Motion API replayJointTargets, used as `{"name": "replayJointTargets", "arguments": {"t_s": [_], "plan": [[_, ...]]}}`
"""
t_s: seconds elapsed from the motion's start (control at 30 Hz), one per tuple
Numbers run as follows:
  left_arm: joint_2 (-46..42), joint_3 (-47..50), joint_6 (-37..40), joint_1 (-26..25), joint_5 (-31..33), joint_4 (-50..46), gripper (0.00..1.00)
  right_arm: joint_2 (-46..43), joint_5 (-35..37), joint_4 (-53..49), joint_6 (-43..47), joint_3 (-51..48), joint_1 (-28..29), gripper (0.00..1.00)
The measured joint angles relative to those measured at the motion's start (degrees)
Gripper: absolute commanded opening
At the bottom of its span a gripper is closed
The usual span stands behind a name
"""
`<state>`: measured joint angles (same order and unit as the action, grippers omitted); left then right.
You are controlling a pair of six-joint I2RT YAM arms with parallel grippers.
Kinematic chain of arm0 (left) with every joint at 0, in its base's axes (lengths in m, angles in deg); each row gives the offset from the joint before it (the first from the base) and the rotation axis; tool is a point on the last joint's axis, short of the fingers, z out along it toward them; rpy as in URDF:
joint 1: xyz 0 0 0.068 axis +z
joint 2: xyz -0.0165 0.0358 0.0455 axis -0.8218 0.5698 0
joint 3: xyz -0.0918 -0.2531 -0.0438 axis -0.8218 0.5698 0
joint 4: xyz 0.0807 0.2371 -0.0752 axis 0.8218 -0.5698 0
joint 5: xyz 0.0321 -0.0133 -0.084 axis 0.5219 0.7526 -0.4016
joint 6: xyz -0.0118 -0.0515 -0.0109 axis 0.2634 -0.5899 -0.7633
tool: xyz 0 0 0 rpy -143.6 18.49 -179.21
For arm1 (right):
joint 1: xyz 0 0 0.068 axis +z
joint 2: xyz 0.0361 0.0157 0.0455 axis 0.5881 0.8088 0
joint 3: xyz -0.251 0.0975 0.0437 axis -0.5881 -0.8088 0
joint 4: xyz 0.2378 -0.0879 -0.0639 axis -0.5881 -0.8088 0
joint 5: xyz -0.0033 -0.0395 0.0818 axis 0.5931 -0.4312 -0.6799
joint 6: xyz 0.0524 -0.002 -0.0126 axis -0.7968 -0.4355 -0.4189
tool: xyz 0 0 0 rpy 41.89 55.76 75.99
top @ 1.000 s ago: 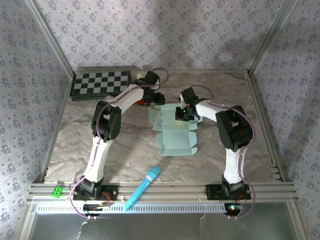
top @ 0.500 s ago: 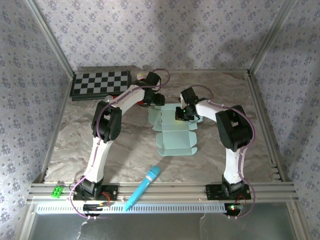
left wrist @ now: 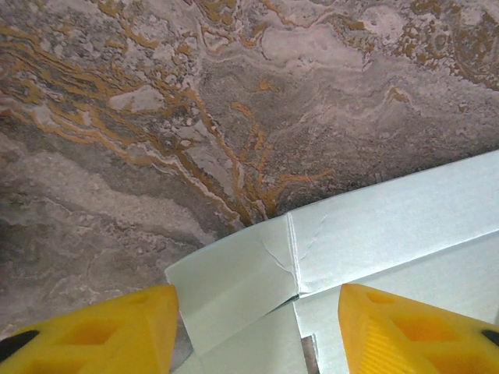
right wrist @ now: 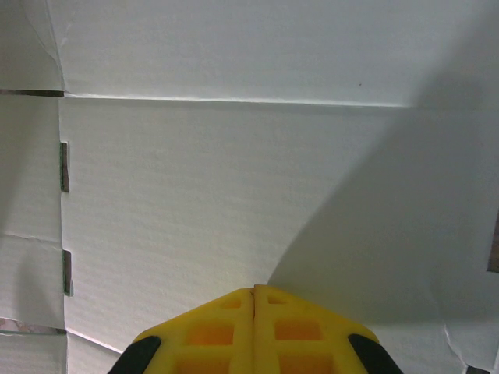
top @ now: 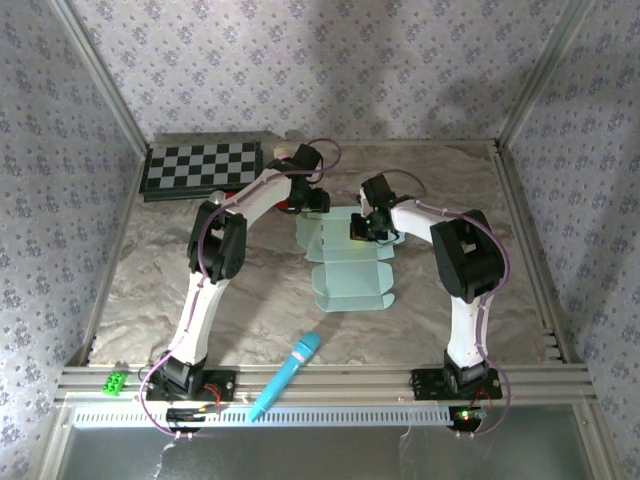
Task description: Fold the paper box
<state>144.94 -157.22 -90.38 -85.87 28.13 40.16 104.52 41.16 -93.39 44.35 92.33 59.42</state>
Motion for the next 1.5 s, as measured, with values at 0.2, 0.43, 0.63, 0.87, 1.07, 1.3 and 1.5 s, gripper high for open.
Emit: {"name": "replayJointTargets", "arguments": {"t_s": [0.2,0.43,0.63,0.87,1.07,1.3,1.5], "plan": [[0.0,0.7,0.0,-0.8,3.0,1.1,0.64,0.1,0.0,0.2,0.0,0.0,0.0,0.01],[0.0,0.7,0.0,-1.3,3.3,0.9,0.51,0.1,0.0,0.2,0.0,0.0,0.0,0.00],[0.0,0.4,0.2,-1.2,3.1,0.5,0.46,0.1,0.0,0.2,0.0,0.0,0.0,0.00],[0.0,-0.7,2.7,-1.9,1.1,0.6,0.45,0.2,0.0,0.2,0.0,0.1,0.1,0.00],[0.1,-2.7,5.0,-3.4,-2.8,0.7,0.45,0.4,0.0,0.2,0.0,0.3,0.1,0.00],[2.2,-3.7,5.6,-3.9,-6.2,2.3,0.45,0.5,0.0,0.2,0.1,0.4,0.2,0.00],[3.3,-3.7,5.6,-3.7,-7.7,2.3,0.44,0.5,0.0,0.2,0.2,0.4,0.2,0.00]]}}
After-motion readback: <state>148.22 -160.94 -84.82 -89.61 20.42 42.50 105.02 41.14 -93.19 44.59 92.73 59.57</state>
